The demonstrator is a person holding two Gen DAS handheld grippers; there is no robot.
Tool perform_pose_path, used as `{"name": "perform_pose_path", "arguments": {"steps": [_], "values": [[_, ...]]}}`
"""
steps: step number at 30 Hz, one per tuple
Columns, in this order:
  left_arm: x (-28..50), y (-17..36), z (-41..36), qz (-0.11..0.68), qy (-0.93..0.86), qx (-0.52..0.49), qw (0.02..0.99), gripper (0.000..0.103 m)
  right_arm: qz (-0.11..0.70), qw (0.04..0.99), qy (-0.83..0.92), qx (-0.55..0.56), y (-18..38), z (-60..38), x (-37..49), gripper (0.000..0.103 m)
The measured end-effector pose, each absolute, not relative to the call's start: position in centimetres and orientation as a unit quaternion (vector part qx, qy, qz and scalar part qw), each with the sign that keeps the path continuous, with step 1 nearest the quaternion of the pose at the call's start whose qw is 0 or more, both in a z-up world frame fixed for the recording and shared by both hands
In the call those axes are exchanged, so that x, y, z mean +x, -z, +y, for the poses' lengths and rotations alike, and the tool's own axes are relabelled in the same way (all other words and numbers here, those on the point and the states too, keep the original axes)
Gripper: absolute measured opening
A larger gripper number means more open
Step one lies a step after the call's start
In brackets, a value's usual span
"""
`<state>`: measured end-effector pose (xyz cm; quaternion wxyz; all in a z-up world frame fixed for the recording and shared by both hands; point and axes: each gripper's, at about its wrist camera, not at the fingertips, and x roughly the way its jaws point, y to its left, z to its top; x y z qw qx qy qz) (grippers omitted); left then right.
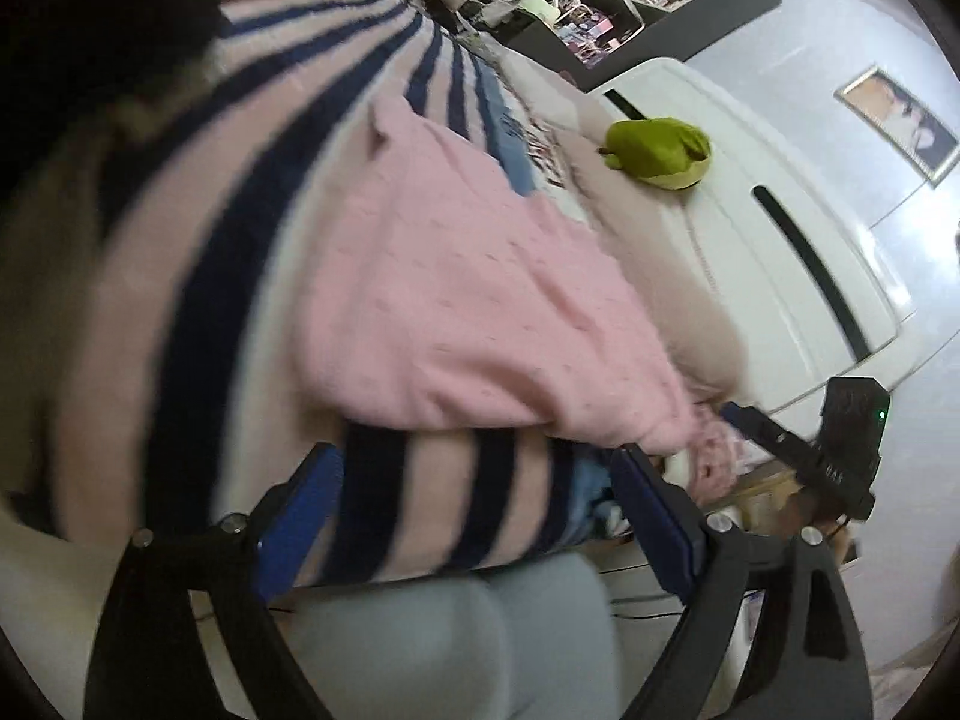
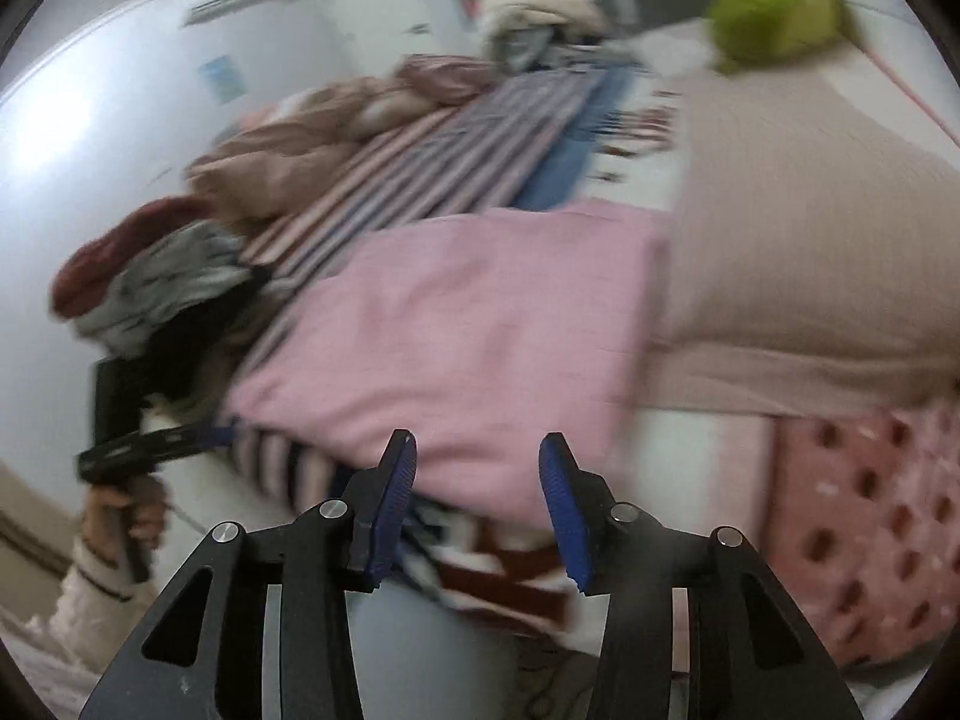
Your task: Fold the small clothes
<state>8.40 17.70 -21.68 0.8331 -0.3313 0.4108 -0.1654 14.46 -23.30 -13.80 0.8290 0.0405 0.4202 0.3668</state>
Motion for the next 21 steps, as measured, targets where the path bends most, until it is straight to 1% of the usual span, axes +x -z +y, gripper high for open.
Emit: {"name": "perform_pose_path", "arguments": {"steps": [1, 2, 3, 5, 7, 8, 9, 11, 12, 14, 17, 18, 19, 21], "values": [[8.9, 21.9, 17.2, 0.410, 0.168, -0.336, 0.831, 0.088, 0.416, 0.826, -0.380, 0.028, 13.7, -21.9, 14.4, 0.024], [9.5, 22.3, 16.7, 0.409, 0.166, -0.342, 0.829, 0.088, 0.414, 0.823, -0.389, 0.014, 13.8, -20.4, 14.3, 0.019], [10.3, 22.6, 16.2, 0.406, 0.159, -0.349, 0.829, 0.088, 0.415, 0.817, -0.399, -0.002, 14.0, -18.4, 14.5, 0.010], [11.3, 22.6, 16.1, 0.382, 0.145, -0.367, 0.836, 0.088, 0.422, 0.805, -0.417, -0.007, 14.6, -15.9, 15.1, 0.008], [12.3, 22.6, 16.2, 0.365, 0.122, -0.379, 0.842, 0.069, 0.437, 0.793, -0.423, -0.018, 15.8, -13.7, 15.8, 0.007], [12.9, 22.7, 16.2, 0.368, 0.102, -0.377, 0.844, 0.045, 0.446, 0.791, -0.418, -0.029, 16.5, -13.0, 16.0, 0.007], [13.5, 23.0, 16.1, 0.375, 0.088, -0.373, 0.844, 0.028, 0.464, 0.789, -0.400, -0.050, 17.8, -12.0, 16.6, 0.007], [14.5, 23.4, 15.7, 0.382, 0.087, -0.370, 0.843, 0.019, 0.497, 0.782, -0.370, -0.069, 20.3, -11.1, 17.4, 0.007], [14.8, 23.2, 15.4, 0.380, 0.088, -0.368, 0.844, 0.011, 0.501, 0.783, -0.364, -0.067, 21.4, -11.0, 17.6, 0.004], [14.9, 22.1, 14.8, 0.368, 0.084, -0.347, 0.858, 0.009, 0.494, 0.788, -0.363, -0.059, 21.1, -11.3, 17.3, 0.003], [15.0, 19.7, 13.9, 0.345, 0.089, -0.311, 0.881, 0.008, 0.494, 0.777, -0.389, -0.019, 19.7, -13.2, 16.9, 0.012], [15.2, 18.8, 13.5, 0.342, 0.086, -0.293, 0.889, 0.008, 0.489, 0.779, -0.392, -0.007, 19.2, -14.0, 16.8, 0.018], [15.4, 18.1, 13.0, 0.341, 0.082, -0.274, 0.895, 0.008, 0.477, 0.788, -0.390, 0.011, 18.3, -15.5, 16.6, 0.023], [15.8, 16.3, 11.6, 0.338, 0.082, -0.220, 0.912, 0.008, 0.460, 0.809, -0.364, 0.034, 17.0, -18.3, 16.6, 0.029]]}}
